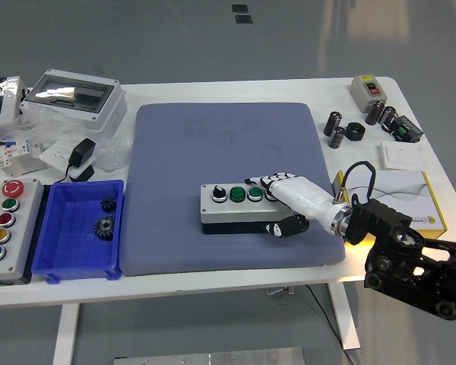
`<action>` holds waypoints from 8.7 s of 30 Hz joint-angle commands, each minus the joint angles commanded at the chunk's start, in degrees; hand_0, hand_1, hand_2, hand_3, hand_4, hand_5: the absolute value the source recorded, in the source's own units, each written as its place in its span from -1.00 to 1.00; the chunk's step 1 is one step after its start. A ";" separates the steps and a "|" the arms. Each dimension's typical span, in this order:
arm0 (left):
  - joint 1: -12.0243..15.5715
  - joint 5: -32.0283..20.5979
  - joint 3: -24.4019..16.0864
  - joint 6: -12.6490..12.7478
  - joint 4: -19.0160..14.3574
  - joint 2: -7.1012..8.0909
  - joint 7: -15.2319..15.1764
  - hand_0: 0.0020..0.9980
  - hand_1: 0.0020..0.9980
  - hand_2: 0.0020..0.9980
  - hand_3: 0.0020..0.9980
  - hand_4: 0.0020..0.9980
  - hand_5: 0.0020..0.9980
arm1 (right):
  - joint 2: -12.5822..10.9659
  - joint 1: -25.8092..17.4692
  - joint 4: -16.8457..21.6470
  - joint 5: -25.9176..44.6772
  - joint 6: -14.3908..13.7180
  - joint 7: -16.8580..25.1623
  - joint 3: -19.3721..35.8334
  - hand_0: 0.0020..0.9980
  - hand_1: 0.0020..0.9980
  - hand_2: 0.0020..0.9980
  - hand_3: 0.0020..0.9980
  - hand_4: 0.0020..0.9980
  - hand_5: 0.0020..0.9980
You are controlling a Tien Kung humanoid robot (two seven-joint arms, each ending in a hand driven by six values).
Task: Pick up the button,place it on the desk,press the button,press the button
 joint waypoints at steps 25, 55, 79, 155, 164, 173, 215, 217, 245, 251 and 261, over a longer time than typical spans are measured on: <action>-0.14 0.75 -0.23 -0.12 0.00 0.07 0.03 0.31 0.26 0.24 0.42 0.63 -0.49 | -1.64 -0.17 1.56 3.19 2.06 1.34 1.63 0.97 0.89 0.99 1.00 0.26 -0.87; -0.09 1.13 -0.24 -0.17 0.00 0.21 0.00 0.31 0.26 0.24 0.39 0.64 -0.53 | -4.30 -0.46 4.62 11.94 7.44 1.41 4.79 1.00 0.92 1.00 1.00 0.43 -0.96; 0.04 1.37 -0.45 0.12 0.00 0.78 0.22 0.31 0.26 0.24 0.37 0.64 -0.54 | -15.92 9.21 20.01 27.16 32.41 -21.39 14.15 0.57 0.68 0.72 1.00 0.33 -0.74; -0.46 3.00 -1.10 1.18 0.00 -0.16 1.72 0.31 0.26 0.24 0.37 0.64 -0.53 | 12.26 -13.28 0.34 6.14 11.01 -4.15 44.71 -1.00 -0.85 -0.56 0.88 -0.40 -1.00; -1.49 3.81 -1.27 1.13 0.00 0.05 1.80 0.31 0.26 0.24 0.37 0.64 -0.52 | 17.01 -22.17 -6.15 11.62 -6.75 8.75 52.22 -0.65 -0.46 -0.06 0.65 -0.09 -0.64; -1.17 3.59 -1.21 0.94 0.00 0.17 2.06 0.31 0.26 0.24 0.39 0.64 -0.52 | 16.07 -25.01 -5.91 15.57 -14.74 10.99 55.78 -0.48 -0.30 0.06 0.60 -0.17 -0.64; -0.62 3.37 -1.64 0.89 0.00 0.67 1.57 0.31 0.26 0.24 0.40 0.63 -0.51 | 15.25 -26.62 -6.92 16.28 -11.73 12.13 56.93 0.48 0.59 0.61 0.58 0.22 -0.32; -0.70 3.45 -1.69 0.87 0.00 0.57 1.47 0.31 0.26 0.24 0.40 0.63 -0.51 | 15.26 -26.54 -6.98 16.52 -11.67 12.15 56.97 0.55 0.64 0.63 0.67 0.43 -0.16; -0.54 3.39 -1.65 0.77 0.00 0.09 1.55 0.31 0.26 0.24 0.39 0.63 -0.51 | 15.47 -27.41 -7.85 23.32 -10.07 13.79 60.29 0.56 0.68 0.64 0.70 0.41 -0.18; -0.56 3.44 -1.77 0.83 0.00 0.07 1.50 0.31 0.26 0.24 0.40 0.63 -0.50 | 15.53 -27.24 -8.18 25.39 -8.93 14.12 60.73 0.55 0.67 0.64 0.70 0.37 -0.22; -0.60 3.32 -1.89 0.96 0.00 0.20 1.50 0.31 0.26 0.24 0.39 0.63 -0.50 | 15.42 -25.93 -11.66 41.24 5.04 11.96 62.96 0.48 0.62 0.65 0.68 0.38 -0.21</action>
